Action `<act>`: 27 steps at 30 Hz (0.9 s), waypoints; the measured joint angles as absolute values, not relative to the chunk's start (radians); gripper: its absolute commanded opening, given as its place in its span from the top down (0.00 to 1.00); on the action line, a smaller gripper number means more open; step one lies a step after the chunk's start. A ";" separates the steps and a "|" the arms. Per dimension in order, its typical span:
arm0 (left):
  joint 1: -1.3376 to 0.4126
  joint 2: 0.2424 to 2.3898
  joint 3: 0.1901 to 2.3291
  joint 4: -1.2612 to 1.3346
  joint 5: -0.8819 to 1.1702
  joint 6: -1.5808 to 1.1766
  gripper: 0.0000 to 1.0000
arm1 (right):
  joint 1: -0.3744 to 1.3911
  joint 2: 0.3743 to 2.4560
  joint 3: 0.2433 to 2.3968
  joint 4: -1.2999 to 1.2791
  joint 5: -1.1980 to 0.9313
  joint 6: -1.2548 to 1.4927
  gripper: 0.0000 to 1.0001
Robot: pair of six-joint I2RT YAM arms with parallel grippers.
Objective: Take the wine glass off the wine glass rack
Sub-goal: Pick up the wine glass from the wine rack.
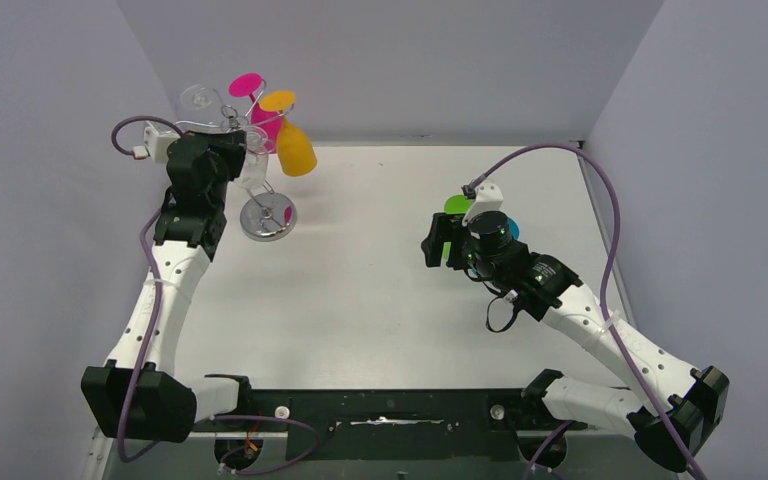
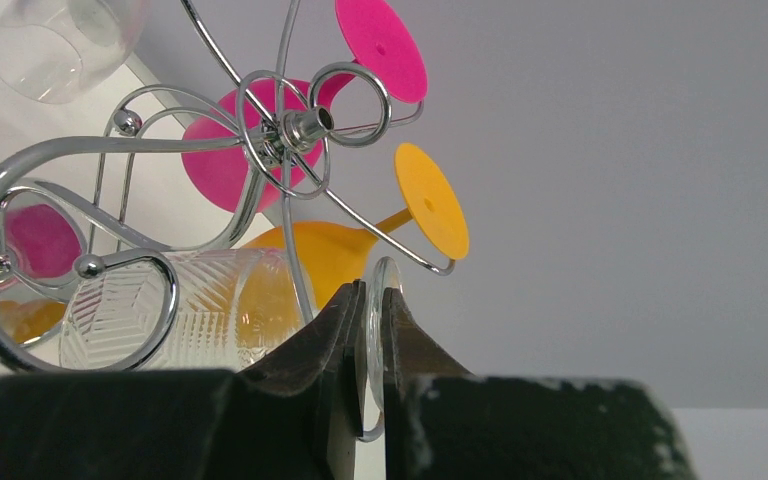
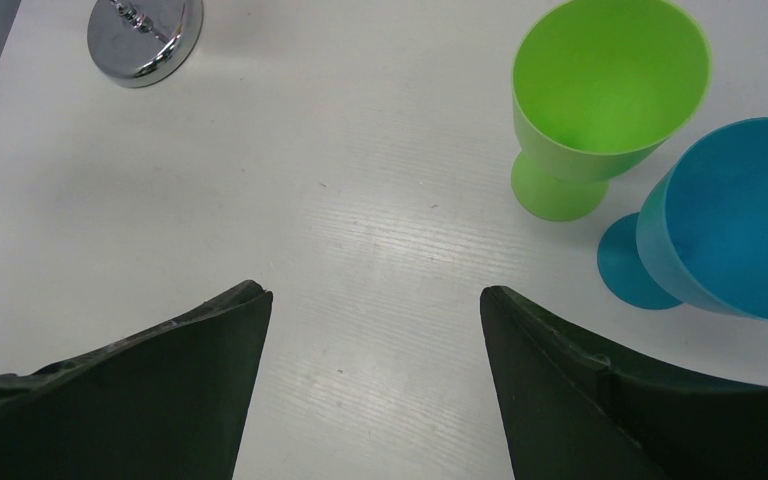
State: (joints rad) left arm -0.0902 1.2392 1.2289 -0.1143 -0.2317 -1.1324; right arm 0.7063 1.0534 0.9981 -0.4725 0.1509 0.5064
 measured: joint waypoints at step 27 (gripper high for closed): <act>-0.132 1.253 1.183 -0.005 -0.248 -1.216 1.00 | 0.706 1.056 0.998 -0.461 0.118 0.499 0.22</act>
